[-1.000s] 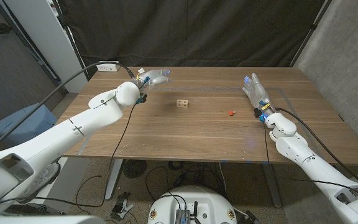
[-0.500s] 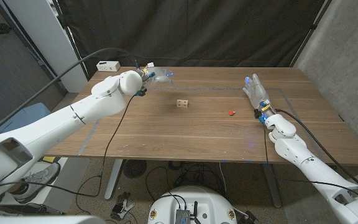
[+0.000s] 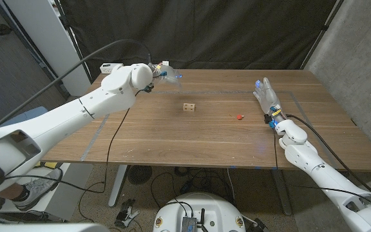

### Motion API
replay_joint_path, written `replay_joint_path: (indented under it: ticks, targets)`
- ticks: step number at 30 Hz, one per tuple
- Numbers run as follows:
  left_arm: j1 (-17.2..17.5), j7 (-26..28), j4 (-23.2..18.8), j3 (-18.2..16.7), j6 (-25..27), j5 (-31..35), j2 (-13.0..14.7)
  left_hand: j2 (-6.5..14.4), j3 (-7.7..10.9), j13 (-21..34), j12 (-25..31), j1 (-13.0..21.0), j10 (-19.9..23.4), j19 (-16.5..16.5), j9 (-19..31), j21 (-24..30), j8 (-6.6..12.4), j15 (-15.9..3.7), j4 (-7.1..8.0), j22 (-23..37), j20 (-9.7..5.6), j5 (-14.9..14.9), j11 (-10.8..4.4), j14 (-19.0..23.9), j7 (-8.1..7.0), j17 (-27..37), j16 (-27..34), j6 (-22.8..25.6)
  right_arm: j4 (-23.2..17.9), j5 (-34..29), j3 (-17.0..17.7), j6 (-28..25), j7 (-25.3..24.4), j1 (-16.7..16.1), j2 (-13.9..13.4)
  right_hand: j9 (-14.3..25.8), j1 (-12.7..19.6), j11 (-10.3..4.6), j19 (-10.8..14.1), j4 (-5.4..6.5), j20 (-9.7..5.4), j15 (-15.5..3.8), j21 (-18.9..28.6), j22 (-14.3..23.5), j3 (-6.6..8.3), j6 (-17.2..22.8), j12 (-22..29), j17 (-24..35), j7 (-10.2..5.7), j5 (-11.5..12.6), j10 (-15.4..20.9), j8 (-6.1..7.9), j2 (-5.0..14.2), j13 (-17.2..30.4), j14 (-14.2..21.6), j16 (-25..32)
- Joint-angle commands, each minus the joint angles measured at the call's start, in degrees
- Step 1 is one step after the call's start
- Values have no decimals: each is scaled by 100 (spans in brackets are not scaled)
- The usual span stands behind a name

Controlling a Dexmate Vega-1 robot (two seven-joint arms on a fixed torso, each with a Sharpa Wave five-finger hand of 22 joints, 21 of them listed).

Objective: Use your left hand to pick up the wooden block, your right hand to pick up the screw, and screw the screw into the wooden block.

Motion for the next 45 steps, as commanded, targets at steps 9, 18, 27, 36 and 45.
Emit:
replay_joint_path:
  ticks: [9, 18, 27, 36, 45]
  targets:
    - [-733, -1528, 752, 332, -546, 1216, -686, -16, 19, 76, 125, 406, 239, -379, 25, 28, 110, 197, -3, 9, 42, 41, -149, 51, -81, 23, 19, 308, 246, 50, 42, 155, 104, 77, 75, 17, 3, 18, -16, -35, -139, 14, 13, 15, -18, 28, 35, 8, -27, 24, 24, 38, -72, 33, -51, 34]
    - [-767, -1547, 1019, 290, -946, 1394, -863, -37, 29, 106, 188, 698, 406, -400, 33, 43, 155, 77, -6, 9, 40, 29, -230, 137, -151, 22, 43, 469, 315, 57, 53, 221, 79, 85, 134, 17, -6, 11, -19, -41, -141, 28, 11, 15, -21, 41, 38, 8, -36, 25, 33, 40, -87, 35, -56, 35]
    - [-765, -1594, 1281, 263, -1199, 1441, -1011, -68, 11, 135, 207, 883, 453, -375, 41, 58, 205, 75, -1, 9, 40, 21, -238, 174, -266, 22, 46, 631, 305, 52, 70, 332, 58, 35, 168, 18, -11, -4, -43, -49, -128, 40, 3, 15, -18, 34, 42, 8, -60, 29, 45, 35, -93, 35, -79, 30]
    - [-733, -1674, 1396, 250, -1221, 1461, -1105, -94, -12, 152, 203, 981, 442, -368, 43, 61, 171, 83, 5, 9, 43, 14, -261, 153, -267, 22, 32, 575, 244, 53, 60, 335, 132, 25, 127, 19, -3, 19, -43, -72, -234, -20, 5, 15, -7, 30, 28, 6, -53, 35, 12, 31, -100, 36, -151, 10]
    - [-708, -1532, 1644, 336, -1294, 1554, -1227, -116, -51, 168, 202, 1097, 453, -367, 43, 60, 178, 32, 20, 9, 46, 9, -299, 159, -381, 20, 29, 638, 203, 50, 45, 304, 132, 25, 122, 19, 1, 20, -50, -83, -248, -34, 3, 14, 0, 25, 23, 4, -45, 39, -6, 29, -101, 36, -162, 12]
